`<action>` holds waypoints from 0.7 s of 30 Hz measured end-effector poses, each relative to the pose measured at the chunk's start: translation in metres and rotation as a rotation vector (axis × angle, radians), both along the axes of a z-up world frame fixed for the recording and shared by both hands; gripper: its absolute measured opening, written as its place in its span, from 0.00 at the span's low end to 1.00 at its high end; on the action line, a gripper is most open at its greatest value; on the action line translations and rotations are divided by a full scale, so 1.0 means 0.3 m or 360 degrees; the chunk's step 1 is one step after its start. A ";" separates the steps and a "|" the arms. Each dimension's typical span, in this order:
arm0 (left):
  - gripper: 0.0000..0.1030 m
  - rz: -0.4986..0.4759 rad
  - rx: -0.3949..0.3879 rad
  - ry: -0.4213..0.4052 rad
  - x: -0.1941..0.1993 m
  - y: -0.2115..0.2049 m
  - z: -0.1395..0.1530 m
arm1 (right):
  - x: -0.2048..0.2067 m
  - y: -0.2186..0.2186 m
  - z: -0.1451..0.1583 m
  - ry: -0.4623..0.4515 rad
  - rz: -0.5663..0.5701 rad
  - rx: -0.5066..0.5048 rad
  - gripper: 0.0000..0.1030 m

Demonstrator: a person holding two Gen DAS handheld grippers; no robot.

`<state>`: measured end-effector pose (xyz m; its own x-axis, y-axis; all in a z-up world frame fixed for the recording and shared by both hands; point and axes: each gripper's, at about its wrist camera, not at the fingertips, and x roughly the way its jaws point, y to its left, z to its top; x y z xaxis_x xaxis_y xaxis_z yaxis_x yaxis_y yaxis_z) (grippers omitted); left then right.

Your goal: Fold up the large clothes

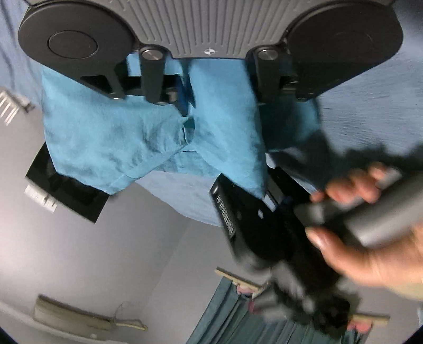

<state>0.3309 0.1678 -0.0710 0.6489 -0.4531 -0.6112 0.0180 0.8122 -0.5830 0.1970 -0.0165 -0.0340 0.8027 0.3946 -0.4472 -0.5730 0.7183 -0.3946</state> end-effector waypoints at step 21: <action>0.73 -0.0173 -0.0003 -0.0283 -0.075 -0.067 0.122 | 0.069 -0.576 0.081 0.0459 -0.0707 0.0745 0.35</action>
<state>0.3084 0.1478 -0.0345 0.6936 -0.5274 -0.4907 0.2083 0.7989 -0.5642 0.2178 -0.1895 -0.0097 0.8076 0.2600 -0.5294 -0.2215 0.9656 0.1363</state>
